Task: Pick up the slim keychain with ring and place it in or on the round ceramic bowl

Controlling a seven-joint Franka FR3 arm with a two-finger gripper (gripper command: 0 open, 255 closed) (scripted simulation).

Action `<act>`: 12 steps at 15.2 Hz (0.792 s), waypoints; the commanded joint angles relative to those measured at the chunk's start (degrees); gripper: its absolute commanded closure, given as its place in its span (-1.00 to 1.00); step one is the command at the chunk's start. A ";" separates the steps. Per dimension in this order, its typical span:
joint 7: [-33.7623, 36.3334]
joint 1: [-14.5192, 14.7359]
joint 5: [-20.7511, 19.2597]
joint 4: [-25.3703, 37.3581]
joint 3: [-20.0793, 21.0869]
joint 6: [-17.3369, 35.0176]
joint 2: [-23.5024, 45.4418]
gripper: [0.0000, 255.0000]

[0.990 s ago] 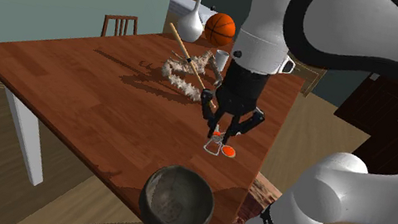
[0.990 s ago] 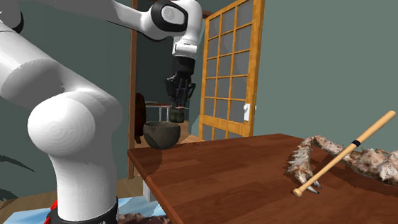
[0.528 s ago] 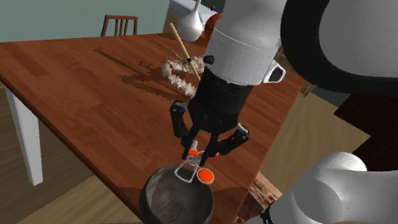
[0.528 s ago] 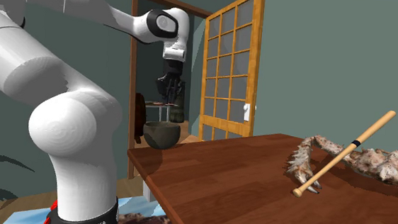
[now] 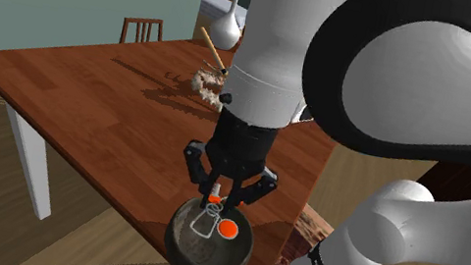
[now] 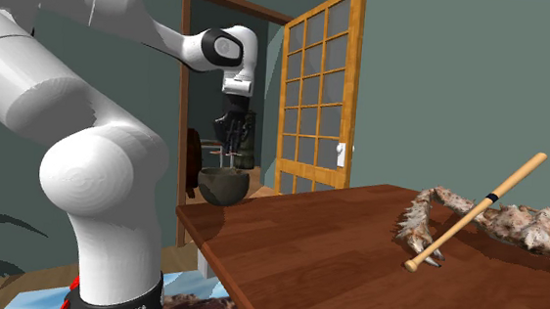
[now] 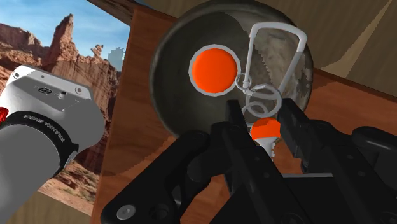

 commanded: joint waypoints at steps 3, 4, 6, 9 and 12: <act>-0.48 0.18 1.32 -2.51 1.67 2.76 0.09 1.00; -0.60 0.22 1.66 -3.11 2.12 3.47 0.16 1.00; -0.85 0.26 2.37 -4.29 3.05 4.90 0.33 1.00; -1.10 0.28 3.13 -5.49 4.08 6.43 0.57 1.00; -1.10 0.28 3.13 -5.48 4.08 6.43 0.58 1.00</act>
